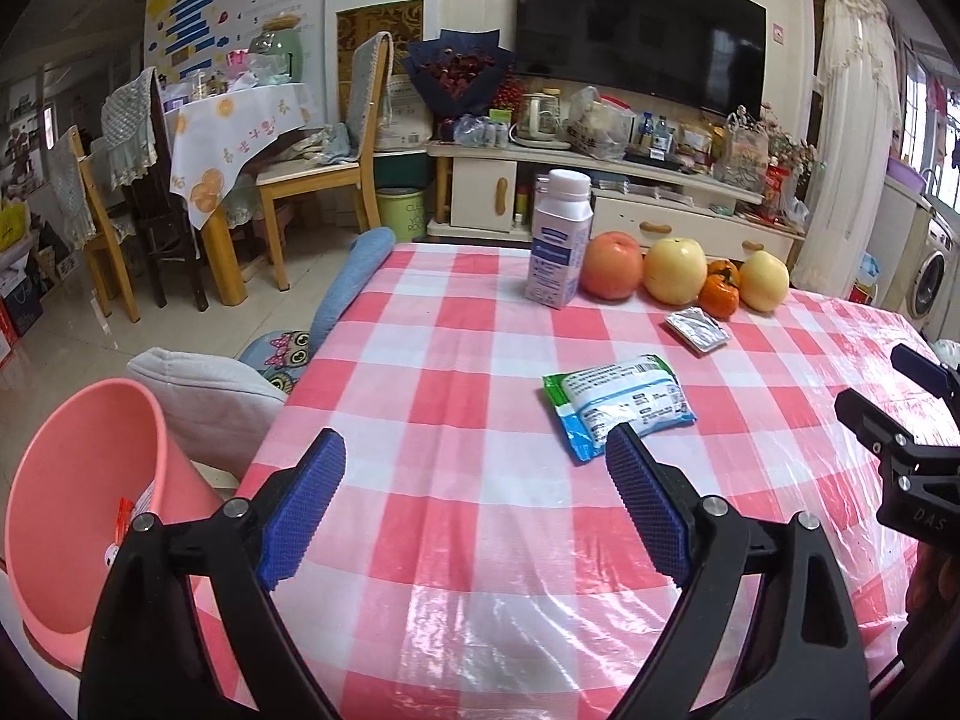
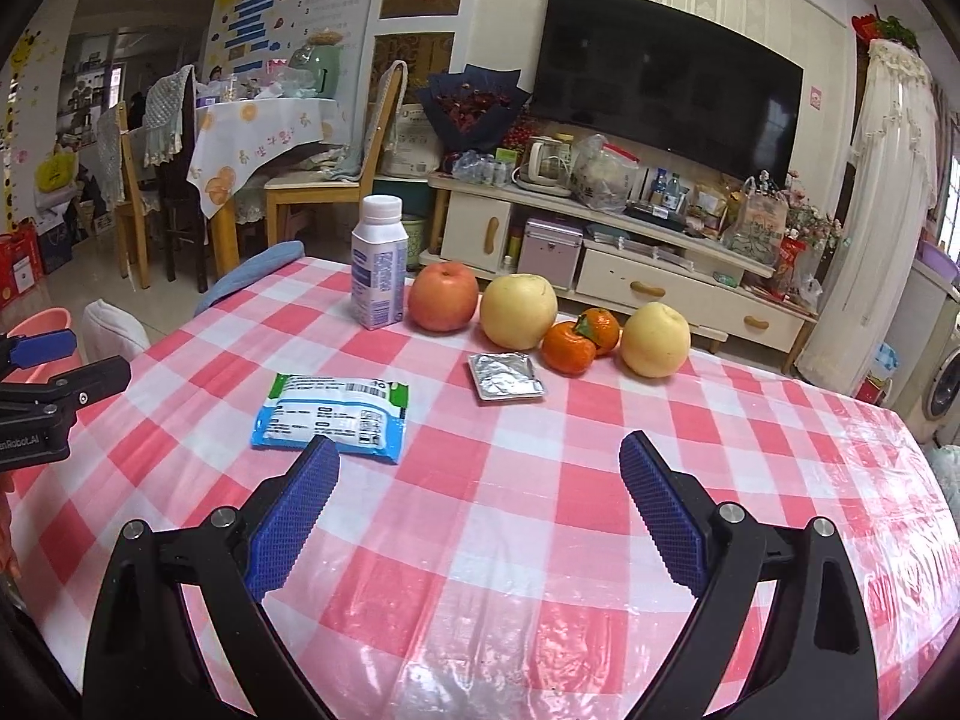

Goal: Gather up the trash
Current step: 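Return both open tools from the bucket to the table items, then grasp the blue-white wipes pack with the left tool while the right tool grasps the foil tray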

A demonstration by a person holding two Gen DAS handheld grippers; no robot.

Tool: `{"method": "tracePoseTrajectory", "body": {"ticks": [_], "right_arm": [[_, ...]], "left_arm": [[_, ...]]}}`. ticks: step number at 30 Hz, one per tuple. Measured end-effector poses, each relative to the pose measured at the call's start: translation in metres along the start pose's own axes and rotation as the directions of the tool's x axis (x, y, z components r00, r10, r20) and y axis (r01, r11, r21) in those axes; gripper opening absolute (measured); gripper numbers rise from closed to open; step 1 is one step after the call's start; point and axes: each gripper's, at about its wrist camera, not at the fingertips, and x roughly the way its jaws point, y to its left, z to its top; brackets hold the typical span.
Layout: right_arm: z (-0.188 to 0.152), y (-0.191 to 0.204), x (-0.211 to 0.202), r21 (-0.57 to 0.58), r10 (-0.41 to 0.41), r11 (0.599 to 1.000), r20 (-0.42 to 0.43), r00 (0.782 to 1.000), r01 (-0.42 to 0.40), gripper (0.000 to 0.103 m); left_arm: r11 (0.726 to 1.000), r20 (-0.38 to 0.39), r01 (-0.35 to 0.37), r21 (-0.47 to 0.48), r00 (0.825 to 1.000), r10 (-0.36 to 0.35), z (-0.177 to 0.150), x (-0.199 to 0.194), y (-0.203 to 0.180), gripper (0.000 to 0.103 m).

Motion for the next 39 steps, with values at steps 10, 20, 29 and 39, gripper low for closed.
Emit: {"method": "tracePoseTrajectory", "body": {"ticks": [10, 20, 29, 39], "right_arm": [[-0.001, -0.017, 0.005, 0.011, -0.029, 1.000, 0.004, 1.000, 0.029, 0.094], [-0.001, -0.024, 0.006, 0.020, -0.038, 0.999, -0.001, 0.999, 0.038, 0.094], [0.001, -0.038, 0.019, 0.039, 0.031, 0.999, -0.025, 0.999, -0.030, 0.094], [0.002, -0.084, 0.082, 0.225, 0.260, 0.947, -0.109, 0.959, -0.231, 0.094]], "left_arm": [[0.998, -0.014, 0.006, 0.055, 1.000, -0.006, -0.002, 0.005, -0.021, 0.089], [0.993, -0.018, 0.018, 0.120, 1.000, -0.016, -0.004, 0.011, -0.043, 0.089], [0.956, -0.019, 0.067, 0.286, 0.998, -0.064, -0.004, 0.026, -0.073, 0.089], [0.875, -0.079, 0.139, 0.465, 0.990, -0.116, 0.010, 0.074, -0.090, 0.089]]}}
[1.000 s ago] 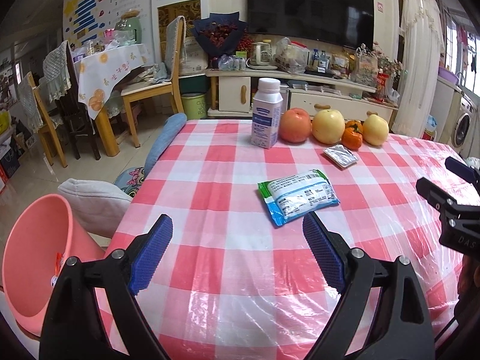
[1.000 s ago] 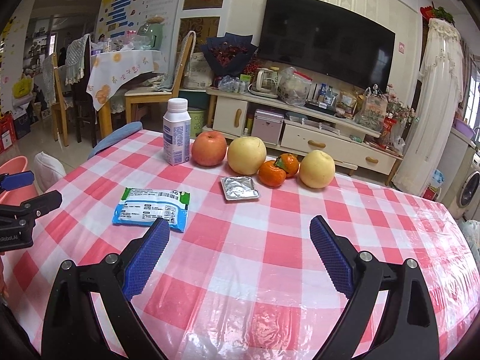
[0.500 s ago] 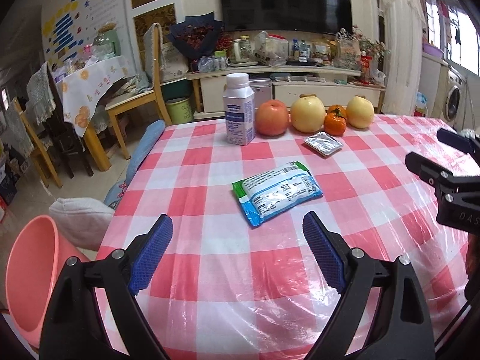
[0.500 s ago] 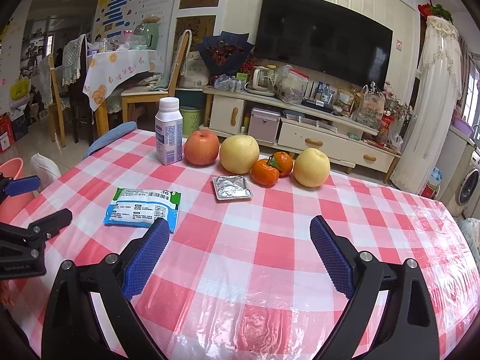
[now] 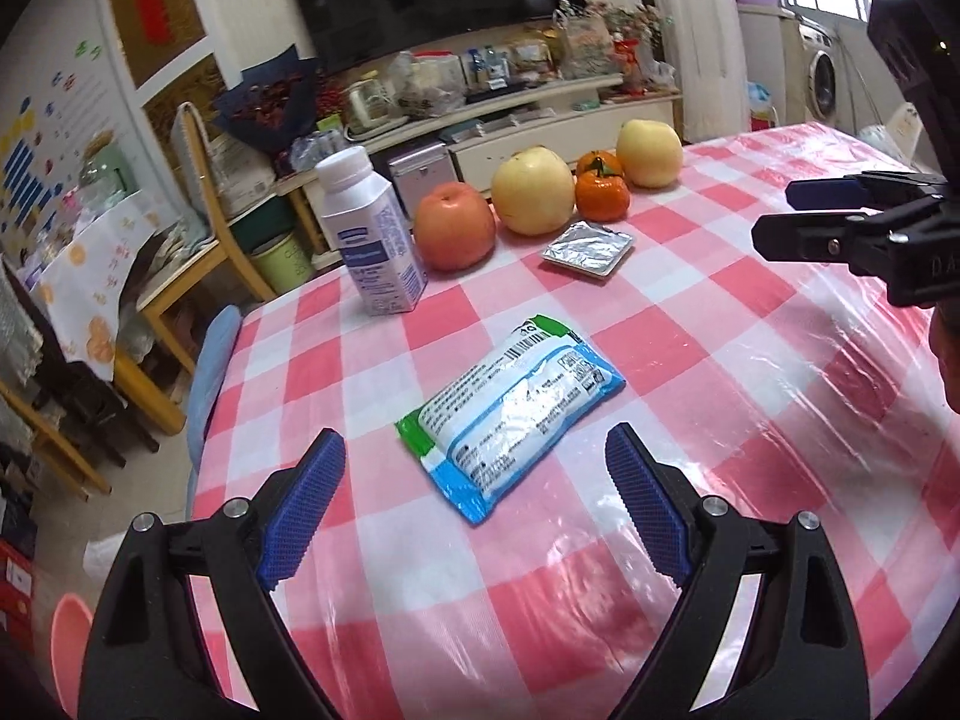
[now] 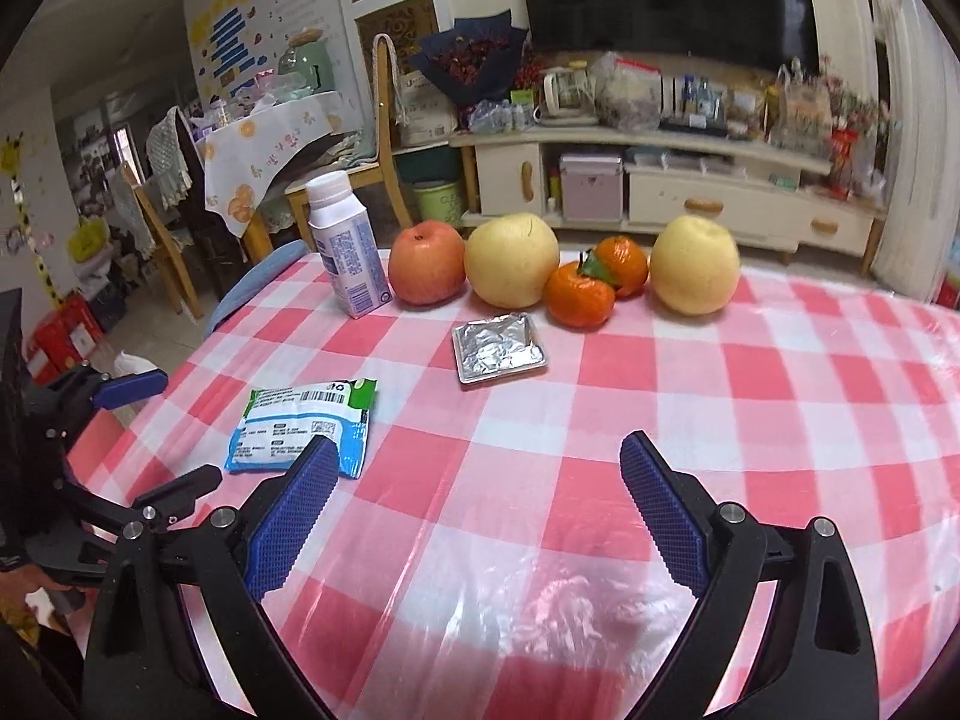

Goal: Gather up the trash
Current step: 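Grasp the blue-white wipes pack with the left tool while the right tool grasps the foil tray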

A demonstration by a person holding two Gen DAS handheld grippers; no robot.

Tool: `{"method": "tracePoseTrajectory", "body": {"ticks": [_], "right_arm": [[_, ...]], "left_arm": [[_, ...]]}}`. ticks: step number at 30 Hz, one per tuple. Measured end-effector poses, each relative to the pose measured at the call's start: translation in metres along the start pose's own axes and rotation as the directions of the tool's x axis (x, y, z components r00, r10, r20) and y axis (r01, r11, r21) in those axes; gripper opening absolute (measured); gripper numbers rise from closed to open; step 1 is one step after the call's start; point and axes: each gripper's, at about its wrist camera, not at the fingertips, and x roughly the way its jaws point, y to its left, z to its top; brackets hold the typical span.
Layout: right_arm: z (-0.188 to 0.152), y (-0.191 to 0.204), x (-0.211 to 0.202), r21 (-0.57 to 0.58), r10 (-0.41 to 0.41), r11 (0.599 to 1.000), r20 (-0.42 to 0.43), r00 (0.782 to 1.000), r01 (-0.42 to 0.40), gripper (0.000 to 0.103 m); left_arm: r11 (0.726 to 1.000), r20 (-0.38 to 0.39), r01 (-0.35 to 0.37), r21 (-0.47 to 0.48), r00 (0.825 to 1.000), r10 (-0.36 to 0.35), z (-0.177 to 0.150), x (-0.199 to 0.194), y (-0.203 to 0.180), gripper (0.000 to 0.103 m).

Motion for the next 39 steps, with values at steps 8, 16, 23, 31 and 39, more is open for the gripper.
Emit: {"method": "tracePoseTrajectory", "body": {"ticks": [8, 16, 23, 31, 39], "right_arm": [[0.015, -0.012, 0.043, 0.031, 0.067, 0.997, -0.063, 0.996, -0.065, 0.094], [0.032, -0.013, 0.093, -0.042, 0.025, 0.999, -0.128, 0.991, -0.031, 0.094], [0.045, 0.001, 0.130, -0.117, 0.023, 0.992, -0.171, 0.985, -0.043, 0.094], [0.055, 0.003, 0.158, -0.124, -0.009, 0.992, -0.222, 0.975, -0.019, 0.073], [0.054, 0.005, 0.158, -0.135, -0.024, 0.991, -0.215, 0.976, -0.005, 0.065]], "left_arm": [[0.987, -0.043, 0.133, 0.092, 0.991, -0.129, 0.017, 0.041, -0.006, 0.089], [0.972, -0.109, 0.171, 0.162, 0.982, -0.154, 0.017, 0.073, -0.010, 0.089], [0.964, -0.109, 0.234, 0.129, 0.969, -0.221, 0.024, 0.090, -0.002, 0.089], [0.954, -0.103, 0.285, 0.095, 0.956, -0.276, 0.026, 0.098, 0.003, 0.089], [0.947, -0.101, 0.317, 0.046, 0.945, -0.312, 0.026, 0.093, 0.001, 0.061]]}}
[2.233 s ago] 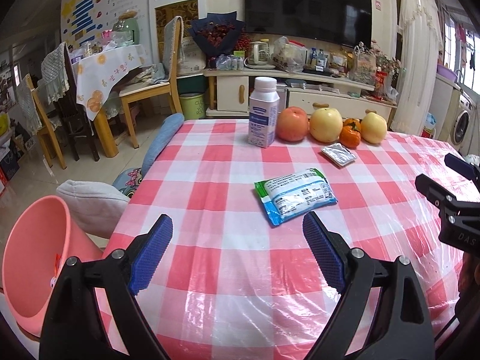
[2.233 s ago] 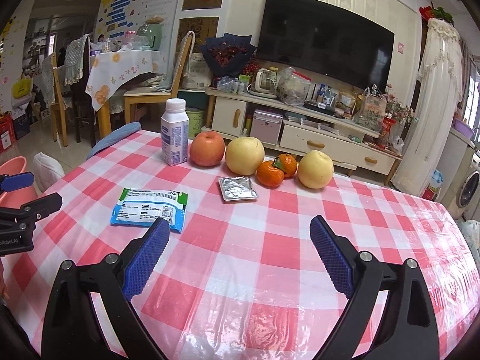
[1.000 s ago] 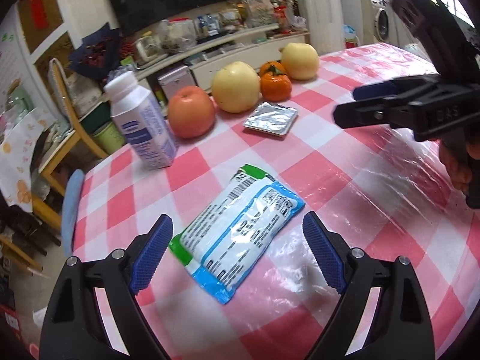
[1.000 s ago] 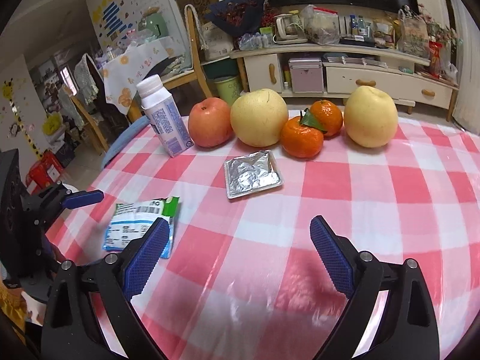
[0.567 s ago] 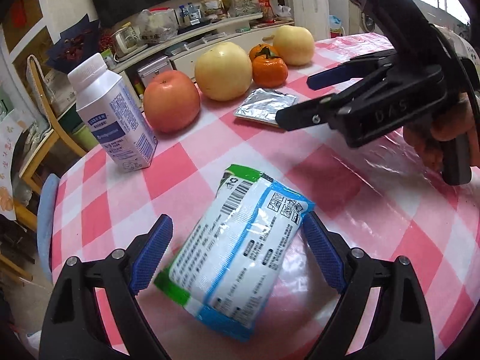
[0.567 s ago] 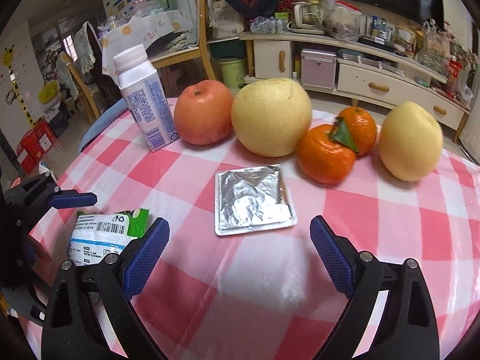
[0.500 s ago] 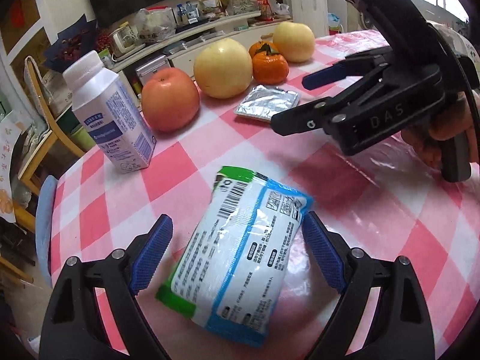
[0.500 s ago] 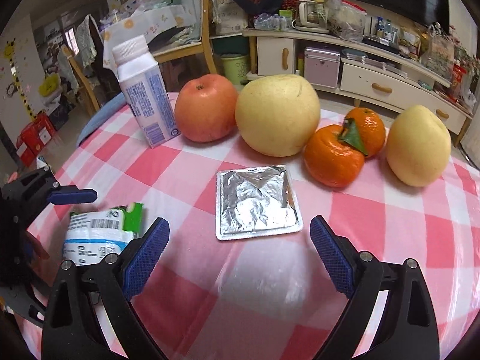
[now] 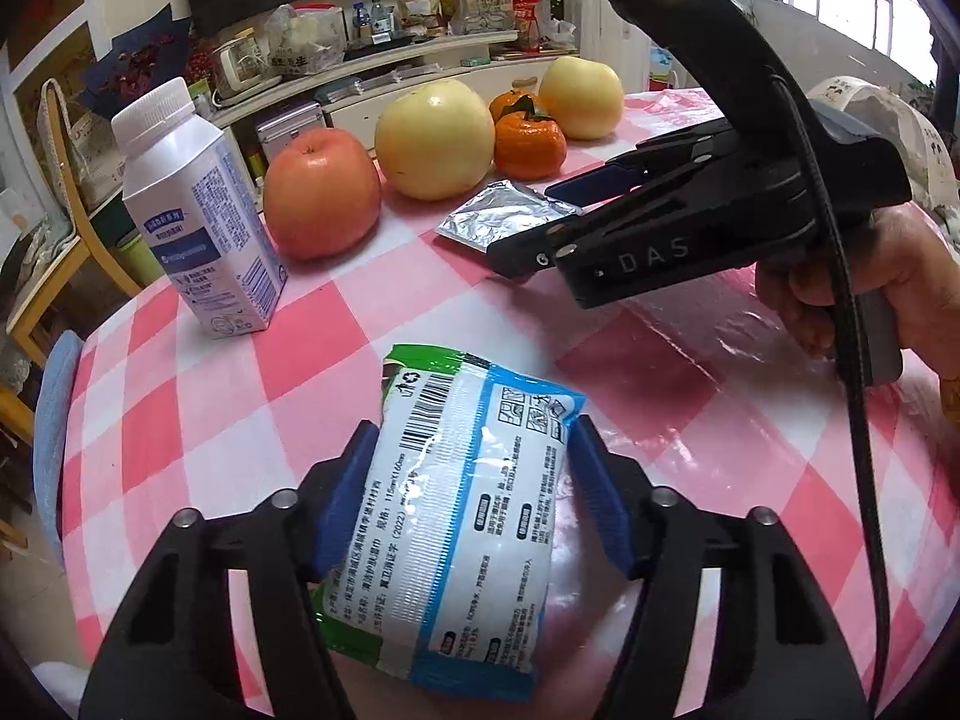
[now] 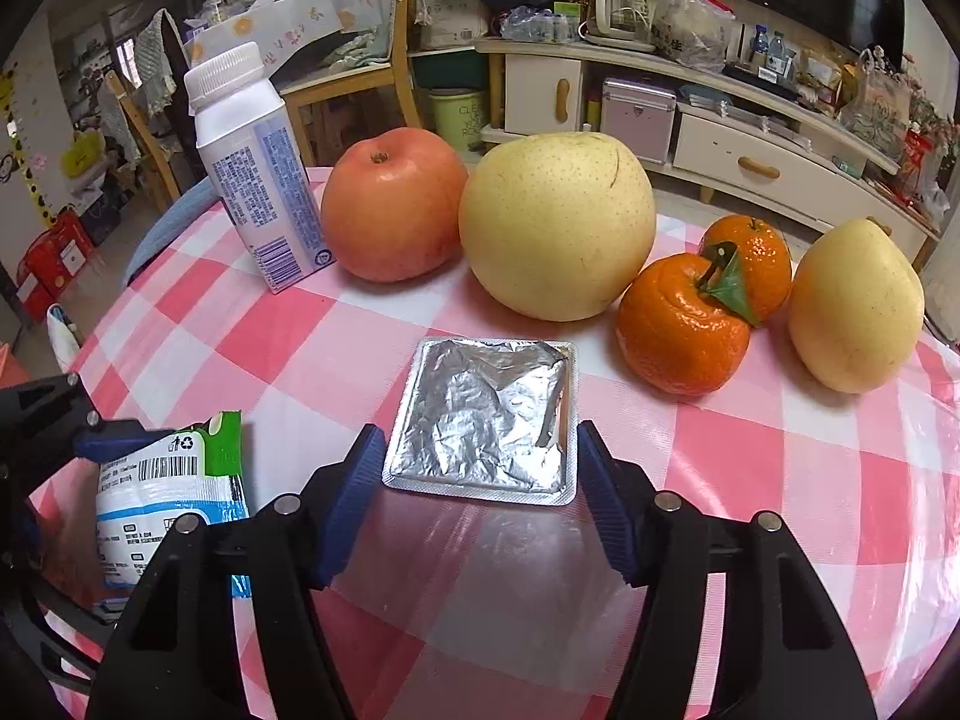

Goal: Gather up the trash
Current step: 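Grasp the blue-white wipes pack with the left tool while the right tool grasps the foil tray, then lift the wipes pack and foil tray with both tools toward the pink bucket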

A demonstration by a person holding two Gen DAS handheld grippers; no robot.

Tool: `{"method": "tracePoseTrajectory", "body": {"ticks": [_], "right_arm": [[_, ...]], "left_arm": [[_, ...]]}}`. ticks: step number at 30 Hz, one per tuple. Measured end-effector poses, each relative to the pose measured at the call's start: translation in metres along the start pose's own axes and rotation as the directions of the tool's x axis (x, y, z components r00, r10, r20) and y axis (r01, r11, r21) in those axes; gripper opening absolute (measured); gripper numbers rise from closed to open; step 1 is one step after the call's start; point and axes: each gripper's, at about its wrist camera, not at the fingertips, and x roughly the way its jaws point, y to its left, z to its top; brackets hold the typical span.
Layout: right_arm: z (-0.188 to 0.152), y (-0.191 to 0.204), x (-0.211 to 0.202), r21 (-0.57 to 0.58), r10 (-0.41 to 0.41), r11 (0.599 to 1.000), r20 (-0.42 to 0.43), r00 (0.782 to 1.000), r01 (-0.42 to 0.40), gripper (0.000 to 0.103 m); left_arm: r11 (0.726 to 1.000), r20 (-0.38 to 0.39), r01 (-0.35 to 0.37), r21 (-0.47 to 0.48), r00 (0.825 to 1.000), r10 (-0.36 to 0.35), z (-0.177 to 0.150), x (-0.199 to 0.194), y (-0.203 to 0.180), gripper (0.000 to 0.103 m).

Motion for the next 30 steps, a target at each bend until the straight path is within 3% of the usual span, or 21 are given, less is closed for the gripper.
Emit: {"method": "tracePoseTrajectory", "body": {"ticks": [12, 21, 30], "right_arm": [[-0.017, 0.011, -0.017, -0.014, 0.011, 1.000, 0.024, 1.000, -0.011, 0.065], [-0.044, 0.013, -0.046, 0.061, 0.073, 0.995, 0.075, 0.994, -0.077, 0.065], [-0.064, 0.040, -0.075, 0.037, 0.093, 0.995, 0.095, 0.991, -0.097, 0.065]], "left_arm": [[0.984, 0.022, -0.079, -0.161, 0.996, 0.084, -0.020, -0.024, -0.002, 0.043], [0.948, 0.063, -0.137, -0.288, 0.985, 0.161, -0.048, -0.057, -0.008, 0.042], [0.894, 0.076, -0.207, -0.398, 0.964, 0.256, -0.073, -0.091, -0.008, 0.042]]}}
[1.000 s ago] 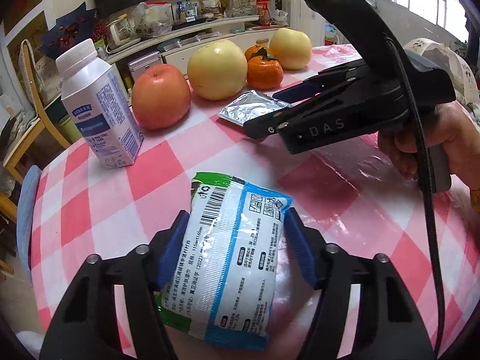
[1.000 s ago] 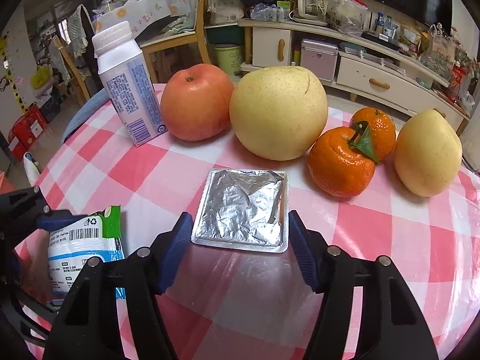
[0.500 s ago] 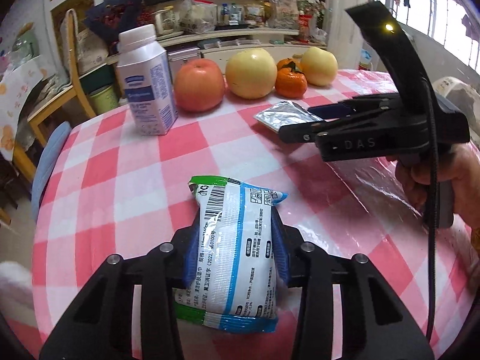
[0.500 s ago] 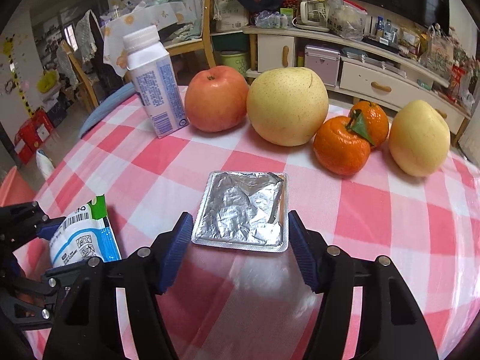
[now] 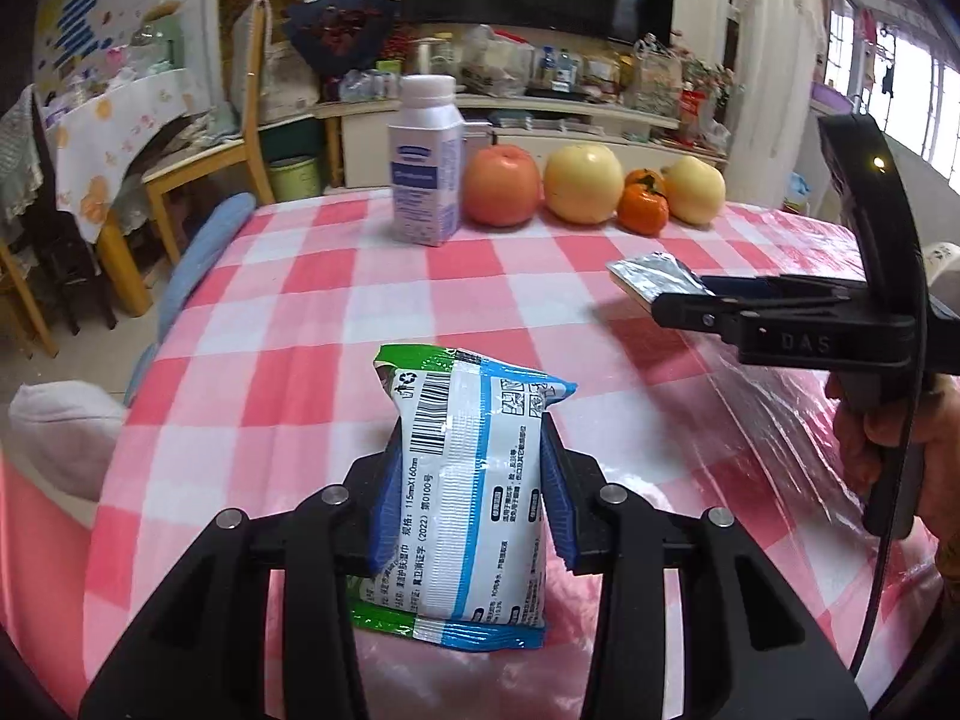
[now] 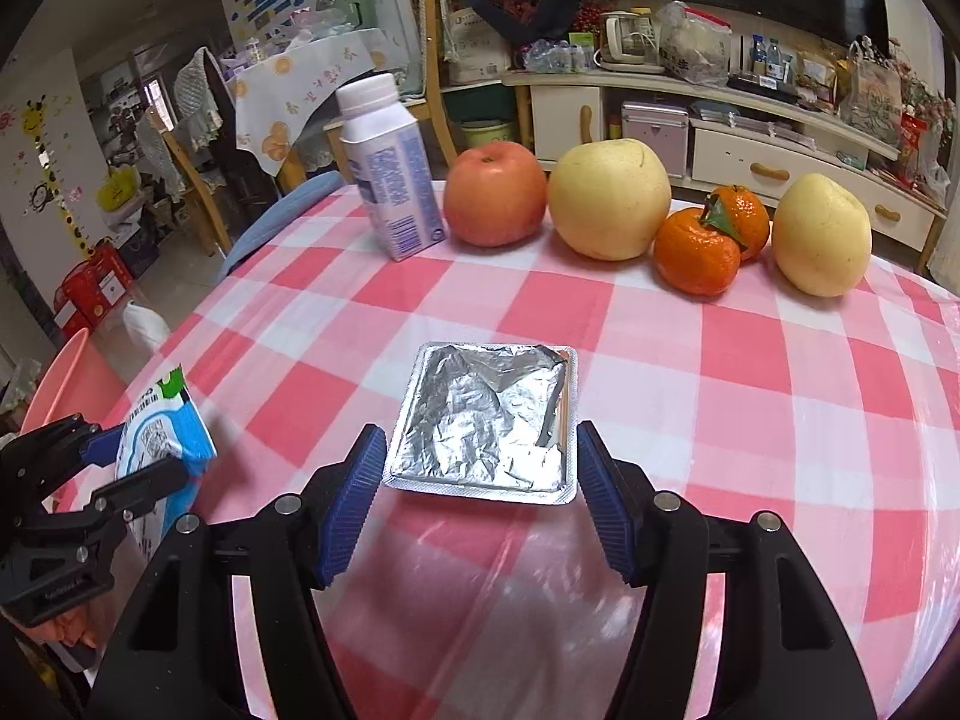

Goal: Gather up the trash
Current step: 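Lift the wipes pack and foil tray with both tools toward the pink bucket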

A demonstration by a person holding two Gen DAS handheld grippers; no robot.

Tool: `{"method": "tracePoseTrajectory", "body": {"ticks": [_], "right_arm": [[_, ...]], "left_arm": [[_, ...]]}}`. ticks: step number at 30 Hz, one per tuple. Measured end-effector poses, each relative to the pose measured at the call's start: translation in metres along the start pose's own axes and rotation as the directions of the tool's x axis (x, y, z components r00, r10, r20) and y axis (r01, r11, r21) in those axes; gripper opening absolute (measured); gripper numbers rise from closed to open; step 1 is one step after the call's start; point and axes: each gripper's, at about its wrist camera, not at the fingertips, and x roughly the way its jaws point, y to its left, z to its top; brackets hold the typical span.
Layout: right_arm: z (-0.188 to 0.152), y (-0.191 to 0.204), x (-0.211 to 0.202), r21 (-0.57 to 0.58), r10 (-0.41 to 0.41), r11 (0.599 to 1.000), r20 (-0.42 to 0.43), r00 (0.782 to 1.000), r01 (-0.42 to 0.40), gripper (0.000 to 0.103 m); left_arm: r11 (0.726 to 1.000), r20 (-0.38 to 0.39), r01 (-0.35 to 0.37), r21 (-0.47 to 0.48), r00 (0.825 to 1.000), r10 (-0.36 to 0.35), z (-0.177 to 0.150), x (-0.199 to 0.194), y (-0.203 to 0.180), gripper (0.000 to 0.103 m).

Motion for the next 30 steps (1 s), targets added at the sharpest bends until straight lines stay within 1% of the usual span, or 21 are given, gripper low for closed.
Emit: {"method": "tracePoseTrajectory", "body": {"ticks": [5, 8, 14, 22, 30], "right_arm": [[-0.013, 0.017, -0.018, -0.017, 0.012, 1.000, 0.008, 1.000, -0.012, 0.065], [-0.019, 0.026, -0.030, -0.019, 0.018, 1.000, 0.017, 1.000, -0.017, 0.065], [-0.033, 0.043, -0.049, -0.012, 0.028, 1.000, 0.025, 0.999, -0.028, 0.065], [-0.050, 0.073, -0.069, -0.026, 0.037, 0.999, 0.029, 0.999, -0.036, 0.065], [-0.059, 0.114, -0.073, -0.083, 0.054, 0.995, 0.017, 0.998, -0.053, 0.065]], "left_arm": [[0.997, 0.031, -0.068, -0.048, 0.997, 0.069, -0.005, -0.022, 0.010, 0.042], [0.992, 0.035, -0.091, -0.085, 0.995, 0.094, -0.007, -0.033, 0.018, 0.042], [0.978, 0.043, -0.167, -0.125, 0.984, 0.174, -0.012, -0.051, 0.031, 0.042], [0.956, 0.060, -0.222, -0.190, 0.970, 0.237, -0.018, -0.068, 0.056, 0.042], [0.937, 0.060, -0.257, -0.238, 0.959, 0.279, -0.021, -0.081, 0.081, 0.042]]}}
